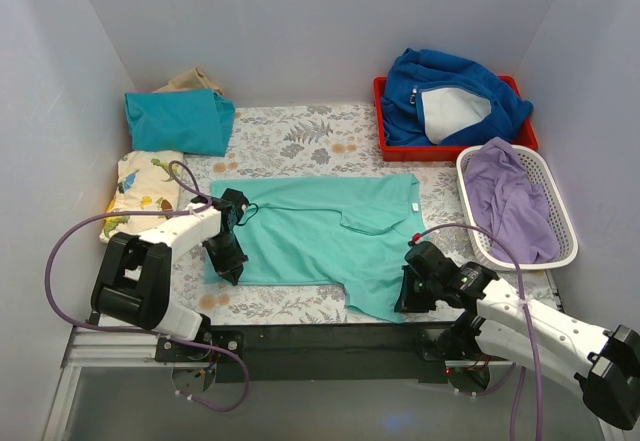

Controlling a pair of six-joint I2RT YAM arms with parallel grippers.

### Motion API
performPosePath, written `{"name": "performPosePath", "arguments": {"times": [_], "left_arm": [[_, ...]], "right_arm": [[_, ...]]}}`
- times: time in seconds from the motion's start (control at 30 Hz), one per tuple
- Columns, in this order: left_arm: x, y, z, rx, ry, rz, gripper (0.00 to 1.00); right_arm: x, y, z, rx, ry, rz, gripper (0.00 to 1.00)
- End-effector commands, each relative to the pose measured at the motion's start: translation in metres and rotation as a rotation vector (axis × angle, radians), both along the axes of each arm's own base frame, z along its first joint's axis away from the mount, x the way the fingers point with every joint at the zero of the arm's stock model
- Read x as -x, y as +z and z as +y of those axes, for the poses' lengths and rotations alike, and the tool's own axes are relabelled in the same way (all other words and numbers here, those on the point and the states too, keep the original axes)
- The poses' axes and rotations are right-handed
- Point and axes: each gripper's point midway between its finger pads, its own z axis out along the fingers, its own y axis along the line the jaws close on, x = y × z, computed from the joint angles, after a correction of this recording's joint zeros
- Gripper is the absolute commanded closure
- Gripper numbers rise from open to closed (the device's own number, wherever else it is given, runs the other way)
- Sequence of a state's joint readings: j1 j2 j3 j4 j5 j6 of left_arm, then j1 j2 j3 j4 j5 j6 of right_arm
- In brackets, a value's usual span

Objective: Fold and stack the t-shirts
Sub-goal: Fold the tshirt

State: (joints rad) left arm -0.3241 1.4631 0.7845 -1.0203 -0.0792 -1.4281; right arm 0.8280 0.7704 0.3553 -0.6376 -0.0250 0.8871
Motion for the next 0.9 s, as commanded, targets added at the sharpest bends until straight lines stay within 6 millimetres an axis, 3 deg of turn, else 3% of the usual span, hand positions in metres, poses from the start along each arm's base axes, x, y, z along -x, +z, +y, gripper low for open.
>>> {"name": "performPosePath", "arguments": {"times": [0.0,0.1,0.2,0.23,0.57,0.67,0.7,0.77,0.87], "left_arm": [[-0.007,0.008,-0.003,0.012,-0.006,-0.042,1.00],[-0.006,0.013,0.001,-0.004,-0.004,-0.057,1.00],[-0.008,0.017,0.001,-0.002,0.011,-0.084,0.05],[-0.009,0.018,0.000,0.002,0.016,-0.093,0.04],[-0.015,0.005,0.000,-0.013,0.005,-0.060,0.07],[-0.015,0.001,-0.001,-0.014,0.000,-0.043,0.24],[-0.014,0.000,-0.001,-0.014,-0.001,-0.038,0.38],[-0.015,-0.001,0.000,-0.020,0.000,-0.036,0.44],[-0.014,-0.001,0.000,-0.018,0.000,-0.035,0.87]], "right_arm": [[-0.011,0.017,0.007,-0.017,0.018,-0.055,0.99],[-0.018,0.024,0.007,-0.016,0.006,-0.097,0.99],[-0.019,0.024,0.006,-0.015,0.005,-0.101,0.99],[-0.019,0.024,0.006,-0.014,0.005,-0.100,0.99],[-0.020,0.025,0.006,-0.006,0.015,-0.104,0.99],[-0.021,0.025,0.006,-0.007,0.013,-0.108,0.99],[-0.021,0.025,0.006,-0.006,0.015,-0.109,0.99],[-0.020,0.024,0.005,-0.004,0.015,-0.107,0.99],[-0.019,0.023,0.004,-0.003,0.009,-0.107,0.99]]}}
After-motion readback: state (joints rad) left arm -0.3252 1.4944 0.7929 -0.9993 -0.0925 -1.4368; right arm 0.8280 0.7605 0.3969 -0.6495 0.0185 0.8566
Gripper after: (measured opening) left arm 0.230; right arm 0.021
